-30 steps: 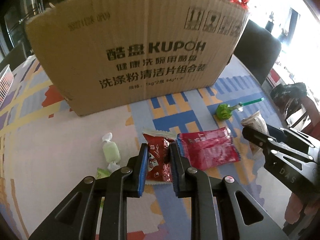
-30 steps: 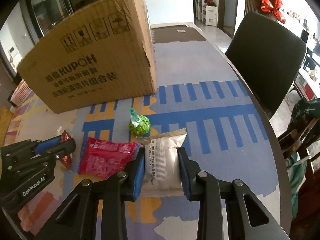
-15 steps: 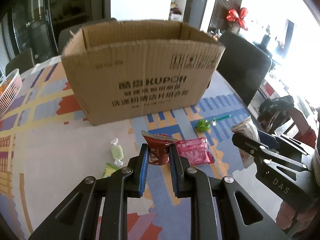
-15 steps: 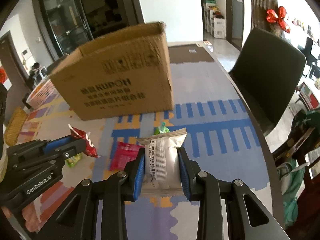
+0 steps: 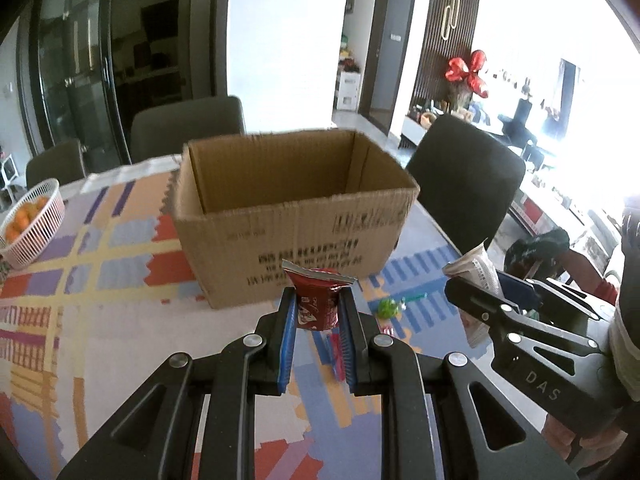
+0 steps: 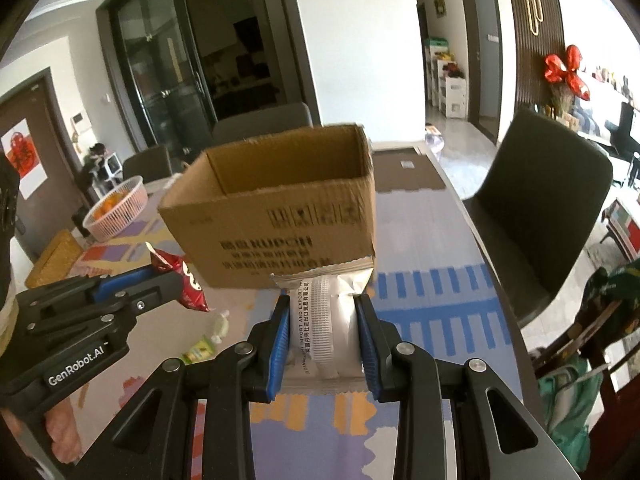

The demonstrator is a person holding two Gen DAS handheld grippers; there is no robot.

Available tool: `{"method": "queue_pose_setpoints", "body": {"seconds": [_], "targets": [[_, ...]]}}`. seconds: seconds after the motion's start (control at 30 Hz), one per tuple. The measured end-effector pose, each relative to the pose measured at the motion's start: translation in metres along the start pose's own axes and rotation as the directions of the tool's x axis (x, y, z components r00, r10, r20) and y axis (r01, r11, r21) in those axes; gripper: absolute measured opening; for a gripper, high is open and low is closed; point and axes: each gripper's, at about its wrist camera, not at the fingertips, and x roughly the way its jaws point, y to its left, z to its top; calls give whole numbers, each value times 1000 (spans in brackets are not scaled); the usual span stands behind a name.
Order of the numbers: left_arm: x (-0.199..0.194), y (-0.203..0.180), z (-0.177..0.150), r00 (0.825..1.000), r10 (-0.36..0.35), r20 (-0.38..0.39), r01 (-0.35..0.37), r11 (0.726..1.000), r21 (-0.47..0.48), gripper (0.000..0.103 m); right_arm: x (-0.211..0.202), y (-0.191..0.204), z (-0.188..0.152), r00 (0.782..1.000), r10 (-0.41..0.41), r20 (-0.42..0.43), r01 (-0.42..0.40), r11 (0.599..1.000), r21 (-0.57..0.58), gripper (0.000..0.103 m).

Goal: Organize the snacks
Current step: 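Lift the red bar with the left tool while the right tool carries the white bag over the box, then open the left tool to drop the red bar into the box while the right tool releases the white bag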

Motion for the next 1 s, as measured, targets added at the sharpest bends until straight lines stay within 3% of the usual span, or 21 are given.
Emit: {"method": "queue_pose_setpoints", "body": {"seconds": [0.47,1.0], "targets": [[-16,13,42,996,36,83,-37,999,4,21,-9,15,44,996,33,77,-30,998,-46,33],[11,38,88,995,67,70,-67,998,0,21,17,28,89,996,43,76,-36,996,-87,33]]}}
